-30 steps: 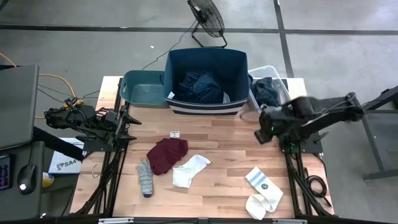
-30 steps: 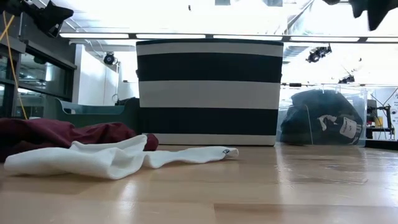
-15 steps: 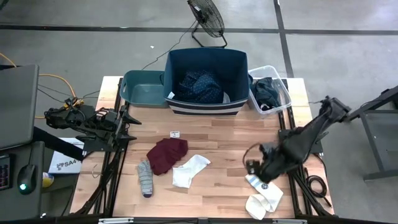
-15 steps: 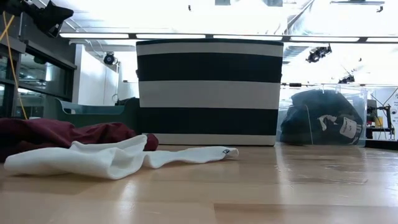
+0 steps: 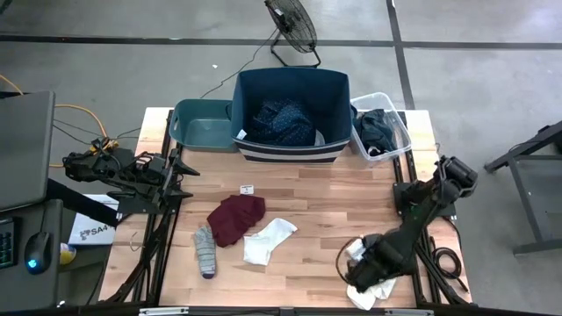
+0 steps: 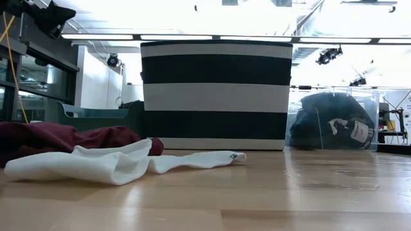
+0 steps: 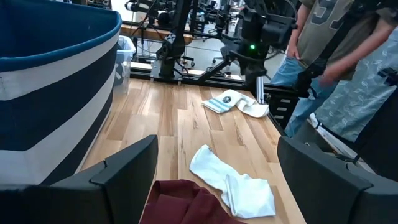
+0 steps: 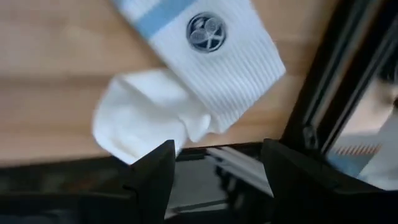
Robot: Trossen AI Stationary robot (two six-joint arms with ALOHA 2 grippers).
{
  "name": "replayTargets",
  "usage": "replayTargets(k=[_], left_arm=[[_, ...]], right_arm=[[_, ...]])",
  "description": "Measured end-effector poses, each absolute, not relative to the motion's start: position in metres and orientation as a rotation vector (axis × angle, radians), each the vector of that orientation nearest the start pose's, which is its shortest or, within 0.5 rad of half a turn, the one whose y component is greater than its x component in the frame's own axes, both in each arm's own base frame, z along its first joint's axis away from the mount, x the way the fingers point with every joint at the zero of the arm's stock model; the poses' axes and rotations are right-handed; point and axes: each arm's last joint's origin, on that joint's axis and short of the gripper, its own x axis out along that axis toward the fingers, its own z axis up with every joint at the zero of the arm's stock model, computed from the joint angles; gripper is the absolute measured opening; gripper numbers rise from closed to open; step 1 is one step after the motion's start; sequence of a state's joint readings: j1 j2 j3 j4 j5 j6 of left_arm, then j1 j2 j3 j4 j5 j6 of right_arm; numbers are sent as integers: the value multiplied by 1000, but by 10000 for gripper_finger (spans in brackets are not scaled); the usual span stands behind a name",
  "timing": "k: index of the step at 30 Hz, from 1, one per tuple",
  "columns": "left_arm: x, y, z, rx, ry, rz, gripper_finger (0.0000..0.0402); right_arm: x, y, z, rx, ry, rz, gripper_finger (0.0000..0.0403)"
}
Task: Pick & Place Cloths
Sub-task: Put the white sock into the green bin
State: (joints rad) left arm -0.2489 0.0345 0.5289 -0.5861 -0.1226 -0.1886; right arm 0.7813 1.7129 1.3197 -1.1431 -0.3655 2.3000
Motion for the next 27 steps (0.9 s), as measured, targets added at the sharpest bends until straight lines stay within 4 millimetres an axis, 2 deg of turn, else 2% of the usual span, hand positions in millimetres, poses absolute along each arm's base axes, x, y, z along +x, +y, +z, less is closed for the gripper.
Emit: replayTargets(k=[8, 15, 23, 27], left_arm=[[39, -6, 273, -171, 102, -118, 324], [39, -6, 273, -171, 102, -118, 324], [39, -6, 273, -171, 102, -118, 324], [39, -6, 273, -171, 102, -117, 324]], right_arm=[[192, 247, 219, 879, 1678, -793, 231], [191, 259, 204, 518, 1646, -456, 231], [200, 271, 174, 218, 1629, -223, 231], [201, 272, 159, 148, 1657, -243, 231]])
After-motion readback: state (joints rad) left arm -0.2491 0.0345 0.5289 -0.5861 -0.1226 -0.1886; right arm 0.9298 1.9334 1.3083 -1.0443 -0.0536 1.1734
